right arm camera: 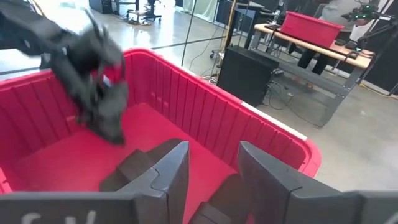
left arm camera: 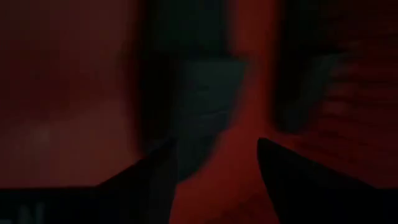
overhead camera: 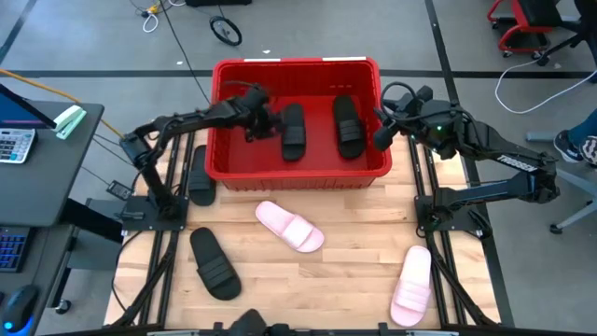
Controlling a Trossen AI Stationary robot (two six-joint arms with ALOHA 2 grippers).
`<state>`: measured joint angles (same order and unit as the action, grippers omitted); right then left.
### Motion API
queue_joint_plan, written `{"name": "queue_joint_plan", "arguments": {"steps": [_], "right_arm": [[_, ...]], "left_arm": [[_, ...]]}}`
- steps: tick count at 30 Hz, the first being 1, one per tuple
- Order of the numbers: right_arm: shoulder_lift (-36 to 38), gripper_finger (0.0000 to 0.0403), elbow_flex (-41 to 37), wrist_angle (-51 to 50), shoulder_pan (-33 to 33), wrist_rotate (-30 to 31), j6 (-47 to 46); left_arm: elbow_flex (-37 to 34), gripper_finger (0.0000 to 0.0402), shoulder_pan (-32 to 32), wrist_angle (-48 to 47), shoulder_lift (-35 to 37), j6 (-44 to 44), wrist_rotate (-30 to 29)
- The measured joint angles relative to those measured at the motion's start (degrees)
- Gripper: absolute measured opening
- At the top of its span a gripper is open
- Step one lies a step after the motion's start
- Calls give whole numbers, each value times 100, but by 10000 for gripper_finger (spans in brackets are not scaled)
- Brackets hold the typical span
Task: Pick and place slides into bin
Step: Put the black slide into the red bin
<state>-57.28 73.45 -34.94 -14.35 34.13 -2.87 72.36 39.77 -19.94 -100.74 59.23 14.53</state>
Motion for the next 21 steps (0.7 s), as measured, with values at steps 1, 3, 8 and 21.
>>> {"name": "queue_joint_plan", "arguments": {"steps": [1,3,8,21], "right_arm": [[0,144,0,-15,0,2,2],[0,144,0,-49,0,2,2],[0,144,0,-125,56,-14,-279],[0,144,0,-241,658,-43,-1132]], "left_arm": [[0,216,85,130,147,-53,219],[-2,212,178,568,428,-233,640],[2,202,318,1210,1381,-269,1986],[7,175,-1743,391,3601,324,3711]]}}
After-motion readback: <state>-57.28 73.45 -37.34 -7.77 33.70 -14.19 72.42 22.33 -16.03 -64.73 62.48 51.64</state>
